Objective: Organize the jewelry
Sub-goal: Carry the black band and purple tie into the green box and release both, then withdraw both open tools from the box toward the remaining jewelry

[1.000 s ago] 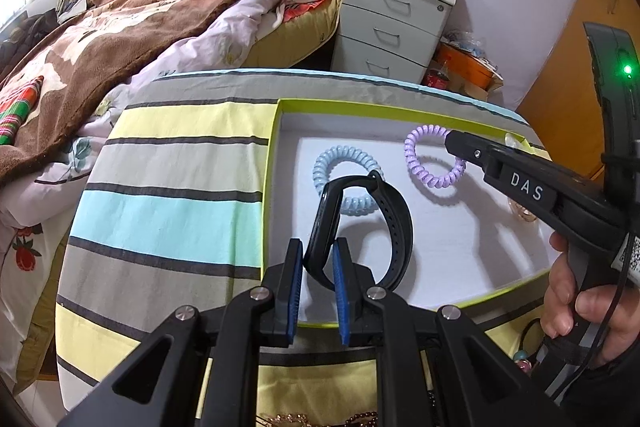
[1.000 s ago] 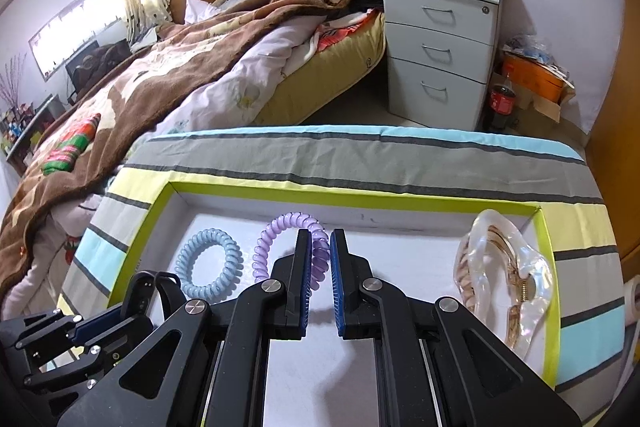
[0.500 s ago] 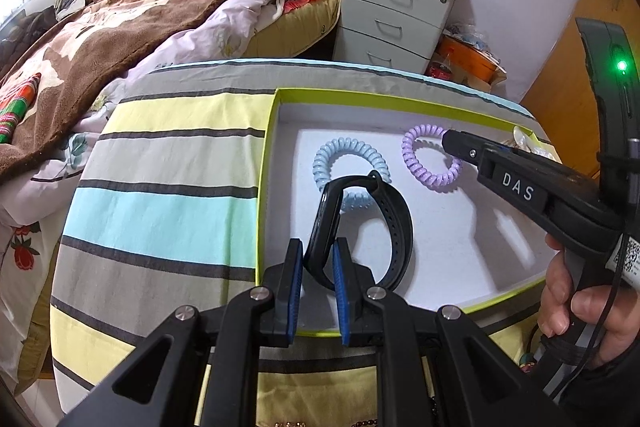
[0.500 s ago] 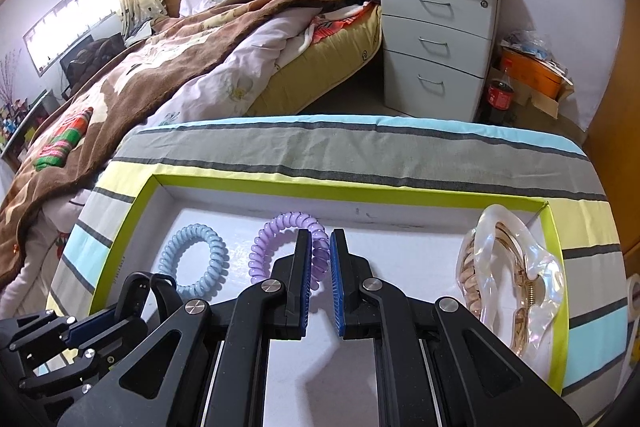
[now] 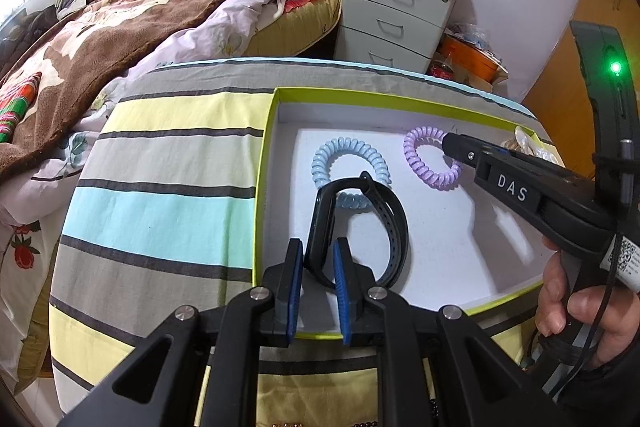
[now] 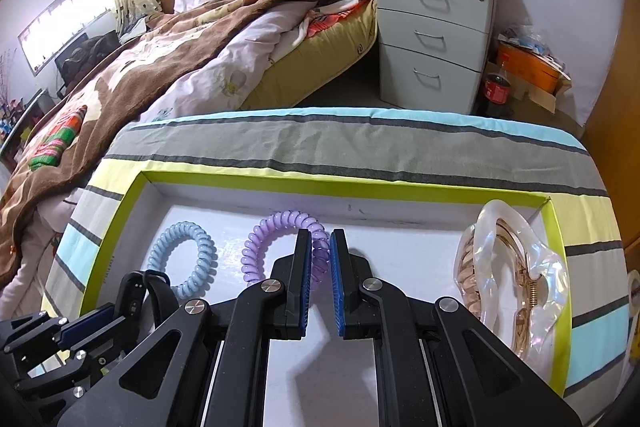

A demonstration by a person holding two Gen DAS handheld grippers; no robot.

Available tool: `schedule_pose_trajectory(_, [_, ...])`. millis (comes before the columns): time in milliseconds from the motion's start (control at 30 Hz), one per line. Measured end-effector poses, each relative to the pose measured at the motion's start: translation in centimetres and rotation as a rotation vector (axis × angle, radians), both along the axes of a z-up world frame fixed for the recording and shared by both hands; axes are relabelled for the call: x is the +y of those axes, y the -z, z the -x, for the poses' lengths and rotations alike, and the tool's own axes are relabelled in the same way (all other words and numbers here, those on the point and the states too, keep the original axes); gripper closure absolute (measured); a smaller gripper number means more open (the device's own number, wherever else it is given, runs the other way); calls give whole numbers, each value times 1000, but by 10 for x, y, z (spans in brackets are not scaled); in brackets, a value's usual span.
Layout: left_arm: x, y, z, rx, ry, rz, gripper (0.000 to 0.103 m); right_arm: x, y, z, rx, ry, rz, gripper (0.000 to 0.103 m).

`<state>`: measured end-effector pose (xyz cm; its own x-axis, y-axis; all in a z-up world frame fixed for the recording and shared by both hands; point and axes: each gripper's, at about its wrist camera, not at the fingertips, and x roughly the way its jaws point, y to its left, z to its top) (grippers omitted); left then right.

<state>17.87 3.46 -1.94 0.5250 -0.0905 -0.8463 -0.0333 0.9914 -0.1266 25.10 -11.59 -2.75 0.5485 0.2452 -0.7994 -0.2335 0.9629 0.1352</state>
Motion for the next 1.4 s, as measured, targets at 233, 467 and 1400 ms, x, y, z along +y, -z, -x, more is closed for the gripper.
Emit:
schedule_pose_trajectory(233, [0,1,-1,2,-1,1,86,0,1,0,11,-4,3,93])
schedule_pose_trajectory(467, [1,0,-1,0,4,6,78,0,2,-1,11,1,4,90])
schedule_pose_trajectory(1400, [-7,-31,26,-77,5,-2,48,-18,-41,52,-100,25,-43,64])
